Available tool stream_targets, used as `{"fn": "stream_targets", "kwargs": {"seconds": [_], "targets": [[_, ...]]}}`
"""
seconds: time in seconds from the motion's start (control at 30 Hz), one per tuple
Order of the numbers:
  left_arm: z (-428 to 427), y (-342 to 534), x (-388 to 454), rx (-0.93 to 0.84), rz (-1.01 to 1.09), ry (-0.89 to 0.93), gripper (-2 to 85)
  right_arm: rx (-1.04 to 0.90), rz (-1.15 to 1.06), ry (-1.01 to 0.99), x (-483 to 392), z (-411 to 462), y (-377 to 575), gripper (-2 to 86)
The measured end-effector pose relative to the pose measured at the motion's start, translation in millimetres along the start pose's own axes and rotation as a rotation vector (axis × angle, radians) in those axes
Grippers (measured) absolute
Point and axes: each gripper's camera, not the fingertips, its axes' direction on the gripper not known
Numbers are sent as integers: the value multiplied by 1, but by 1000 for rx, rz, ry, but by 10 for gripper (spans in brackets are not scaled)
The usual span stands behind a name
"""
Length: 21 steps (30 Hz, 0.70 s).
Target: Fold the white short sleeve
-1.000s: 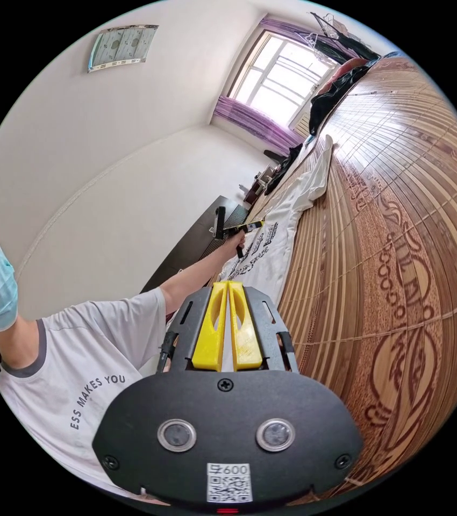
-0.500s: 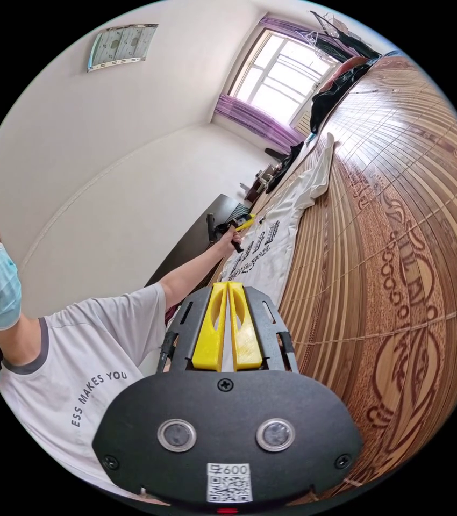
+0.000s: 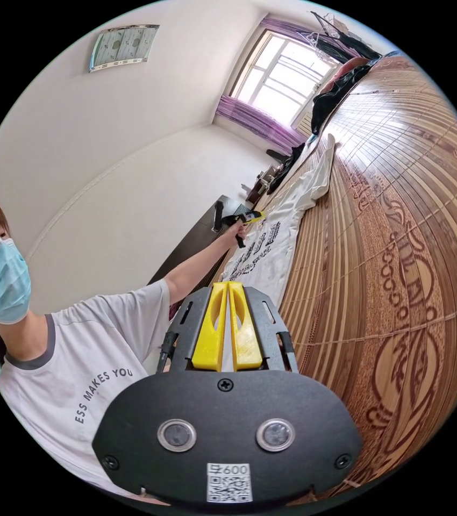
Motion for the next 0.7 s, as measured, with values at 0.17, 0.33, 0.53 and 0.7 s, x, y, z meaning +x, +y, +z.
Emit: {"fn": "stream_targets", "kwargs": {"seconds": [0.17,0.33,0.53,0.7], "targets": [[33,26,-11,-94,11,-54,86,0,0,-1,-4,-1,-3,-8],[62,45,-9,-95,19,-51,82,0,0,-1,-8,-3,-5,-8],[93,83,11,-71,61,-177,30,-1,0,0,-11,-6,-9,-8],[102,121,42,25,130,-306,13,-1,0,0,-14,-8,-12,-8]]}}
